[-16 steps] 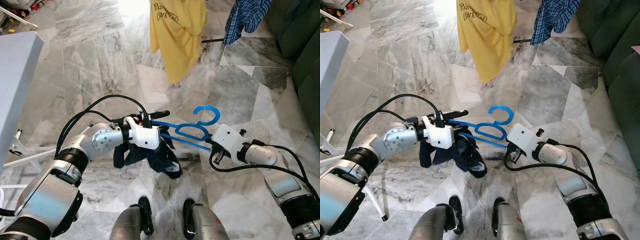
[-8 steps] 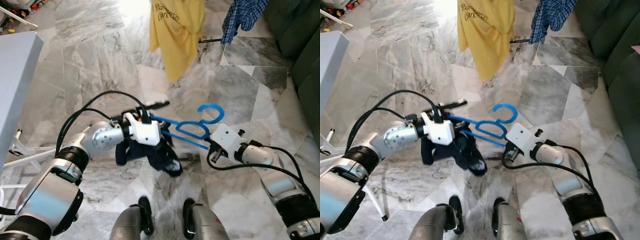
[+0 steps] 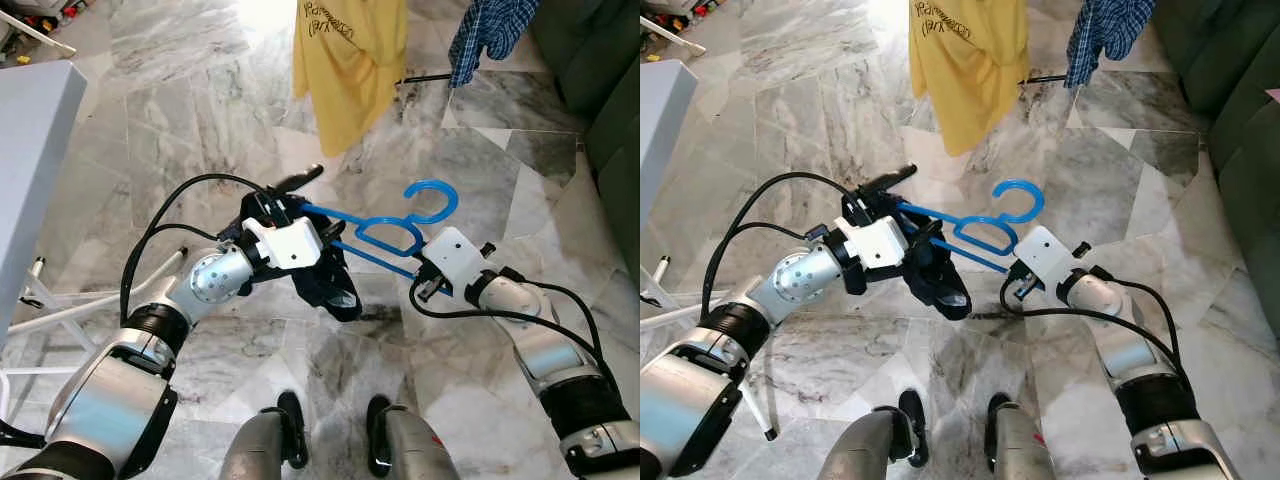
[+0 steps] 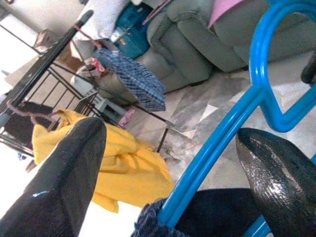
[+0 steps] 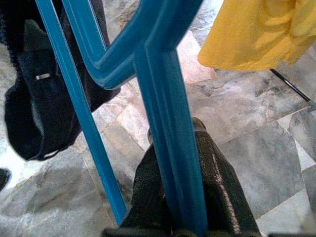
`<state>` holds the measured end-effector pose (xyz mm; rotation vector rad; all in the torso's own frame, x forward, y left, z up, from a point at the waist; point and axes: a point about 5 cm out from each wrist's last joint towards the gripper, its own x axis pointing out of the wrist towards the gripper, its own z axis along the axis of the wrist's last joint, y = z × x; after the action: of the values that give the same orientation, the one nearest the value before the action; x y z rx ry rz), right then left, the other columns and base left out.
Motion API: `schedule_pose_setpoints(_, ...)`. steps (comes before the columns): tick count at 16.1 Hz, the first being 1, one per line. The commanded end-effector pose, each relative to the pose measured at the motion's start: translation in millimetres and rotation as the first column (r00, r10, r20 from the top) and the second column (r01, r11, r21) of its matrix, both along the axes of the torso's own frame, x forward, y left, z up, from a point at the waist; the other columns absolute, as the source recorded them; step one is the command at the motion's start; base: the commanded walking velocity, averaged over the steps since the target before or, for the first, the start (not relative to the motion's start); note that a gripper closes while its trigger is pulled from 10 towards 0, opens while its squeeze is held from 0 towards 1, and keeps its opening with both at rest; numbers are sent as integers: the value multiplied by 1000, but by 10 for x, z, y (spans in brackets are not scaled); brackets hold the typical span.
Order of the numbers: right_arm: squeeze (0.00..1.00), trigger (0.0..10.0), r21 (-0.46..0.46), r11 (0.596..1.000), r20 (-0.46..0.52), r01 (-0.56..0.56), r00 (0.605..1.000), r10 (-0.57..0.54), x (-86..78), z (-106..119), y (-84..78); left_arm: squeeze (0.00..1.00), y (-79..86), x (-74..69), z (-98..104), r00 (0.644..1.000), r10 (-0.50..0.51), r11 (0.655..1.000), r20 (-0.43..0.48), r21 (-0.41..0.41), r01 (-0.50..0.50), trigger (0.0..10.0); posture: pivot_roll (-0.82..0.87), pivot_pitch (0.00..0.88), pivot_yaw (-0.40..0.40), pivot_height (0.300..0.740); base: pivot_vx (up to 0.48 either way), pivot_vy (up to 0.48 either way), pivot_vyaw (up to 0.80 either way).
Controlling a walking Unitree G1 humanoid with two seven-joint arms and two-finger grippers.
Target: Hang hanger
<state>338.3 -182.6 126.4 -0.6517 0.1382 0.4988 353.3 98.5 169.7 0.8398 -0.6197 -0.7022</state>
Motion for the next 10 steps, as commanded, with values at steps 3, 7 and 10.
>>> schedule_pose_setpoints(3,0,0,29,997,8,66,998,-66,44,-8,-42,1000,53,34,114,996,88,974,0,-209,-86,10000,-122,294,123,740,0,0,0)
schedule_pose_setpoints(7,0,0,37,994,21,102,994,-103,78,-7,-44,1000,57,67,27,977,164,910,-136,-363,-203,10000,-122,293,124,740,0,0,0)
schedule_pose_setpoints(10,0,0,40,993,29,111,993,-112,94,-1,-34,1000,58,74,-16,965,171,881,-200,-407,-240,10000,-123,293,121,740,0,0,0)
